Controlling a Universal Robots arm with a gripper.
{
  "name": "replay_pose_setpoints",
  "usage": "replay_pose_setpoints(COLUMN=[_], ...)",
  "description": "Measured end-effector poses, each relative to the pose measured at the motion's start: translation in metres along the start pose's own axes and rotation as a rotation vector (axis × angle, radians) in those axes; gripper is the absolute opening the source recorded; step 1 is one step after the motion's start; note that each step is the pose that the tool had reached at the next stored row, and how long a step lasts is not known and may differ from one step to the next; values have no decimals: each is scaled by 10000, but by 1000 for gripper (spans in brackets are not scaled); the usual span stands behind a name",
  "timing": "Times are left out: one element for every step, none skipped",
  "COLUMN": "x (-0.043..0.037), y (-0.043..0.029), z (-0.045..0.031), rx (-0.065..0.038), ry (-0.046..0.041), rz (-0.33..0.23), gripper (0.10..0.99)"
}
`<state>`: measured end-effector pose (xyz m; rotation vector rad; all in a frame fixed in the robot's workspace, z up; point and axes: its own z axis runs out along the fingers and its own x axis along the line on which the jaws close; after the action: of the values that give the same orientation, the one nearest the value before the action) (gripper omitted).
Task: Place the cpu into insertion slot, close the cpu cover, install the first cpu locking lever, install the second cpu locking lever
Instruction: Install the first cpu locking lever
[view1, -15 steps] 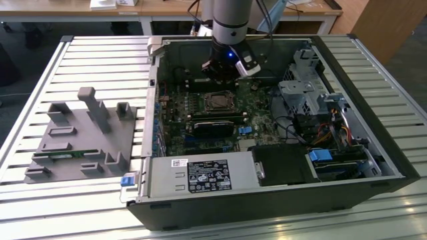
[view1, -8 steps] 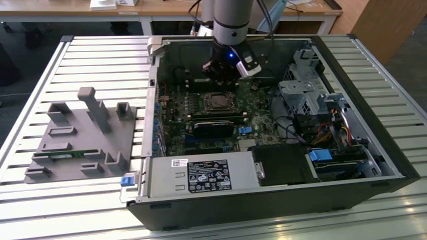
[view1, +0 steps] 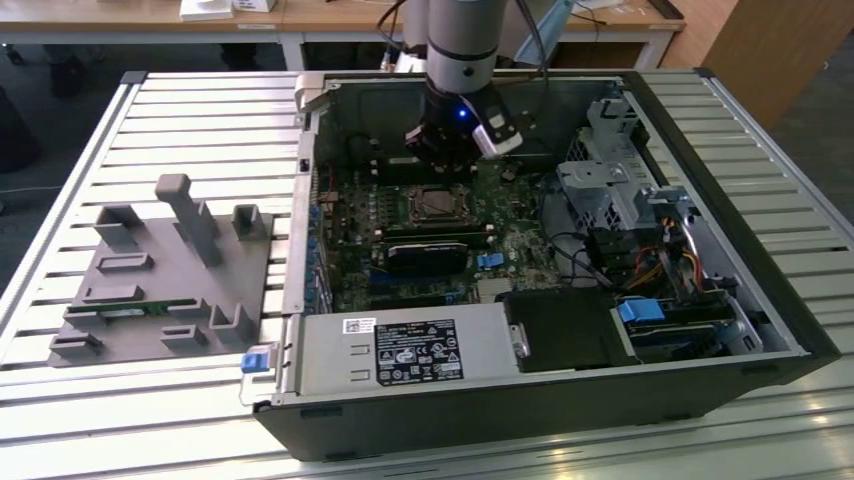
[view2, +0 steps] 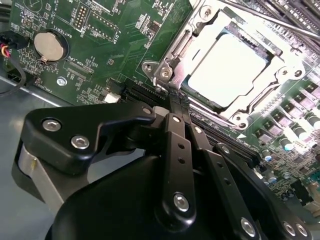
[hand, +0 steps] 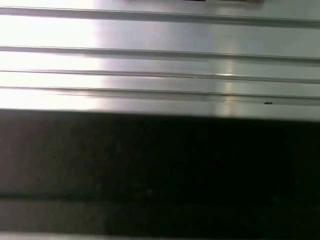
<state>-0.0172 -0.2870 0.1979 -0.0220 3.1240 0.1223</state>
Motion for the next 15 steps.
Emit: replay_pose_setpoints(x=[0, 1, 1, 1, 1, 1, 1, 1, 1, 1, 1, 1, 1, 1, 0], y=[-1, -1, -2, -3, -3, -3, -3, -2, -1, 0, 0, 1, 1, 2, 2], z=[6, 10, 14, 18, 21, 23, 25, 26, 28, 28, 28, 28, 28, 29, 28], rx=[0, 3, 6, 9, 11, 13, 13, 11, -3, -20, -35, -48, -61, -73, -93], ry=[1, 4, 5, 6, 7, 8, 8, 7, 4, 2, 2, 3, 2, 2, 2], rz=[0, 1, 1, 1, 1, 1, 0, 0, 0, 1, 2, 2, 1, 1, 0], gripper=[106, 106, 106, 106, 106, 106, 106, 106, 106, 106, 106, 106, 106, 106, 106])
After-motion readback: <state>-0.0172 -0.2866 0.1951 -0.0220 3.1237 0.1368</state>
